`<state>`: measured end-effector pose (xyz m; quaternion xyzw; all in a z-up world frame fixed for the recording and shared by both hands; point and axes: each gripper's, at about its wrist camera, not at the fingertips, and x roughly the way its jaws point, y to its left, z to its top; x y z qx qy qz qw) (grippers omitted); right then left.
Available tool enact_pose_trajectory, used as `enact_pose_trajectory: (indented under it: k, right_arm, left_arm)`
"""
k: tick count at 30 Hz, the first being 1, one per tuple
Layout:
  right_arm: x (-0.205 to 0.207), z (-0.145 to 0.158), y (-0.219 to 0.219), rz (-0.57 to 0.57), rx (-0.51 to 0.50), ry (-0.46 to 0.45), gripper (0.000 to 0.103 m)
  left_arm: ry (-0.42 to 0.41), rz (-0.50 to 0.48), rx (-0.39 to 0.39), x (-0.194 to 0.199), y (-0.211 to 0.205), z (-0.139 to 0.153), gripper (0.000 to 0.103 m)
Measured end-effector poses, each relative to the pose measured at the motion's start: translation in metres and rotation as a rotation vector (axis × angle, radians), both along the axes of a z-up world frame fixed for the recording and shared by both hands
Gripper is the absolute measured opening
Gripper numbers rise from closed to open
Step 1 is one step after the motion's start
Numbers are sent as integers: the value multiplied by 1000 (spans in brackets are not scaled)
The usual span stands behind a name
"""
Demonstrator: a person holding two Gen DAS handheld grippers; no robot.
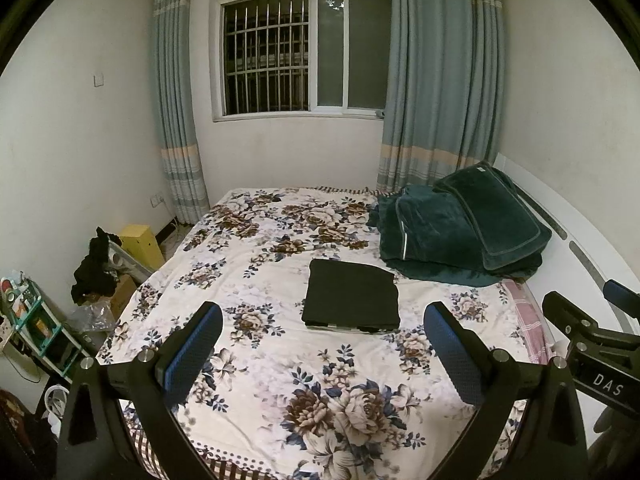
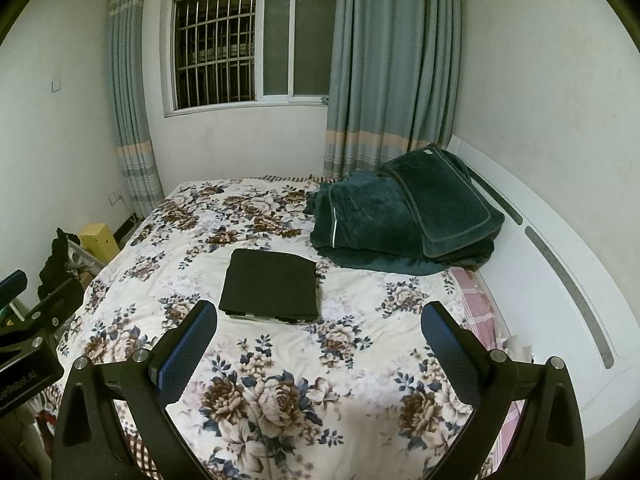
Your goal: Fold small clothes
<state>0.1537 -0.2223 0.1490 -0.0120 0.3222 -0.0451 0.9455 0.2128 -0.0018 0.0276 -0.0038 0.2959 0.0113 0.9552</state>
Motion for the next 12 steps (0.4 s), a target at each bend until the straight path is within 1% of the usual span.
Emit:
enact_pose_trajectory:
  k: [12]
  right_arm:
    - [-1,-1,3,3,1,0,103]
  left_arm:
    - [0,2,12,-6,5,2,103]
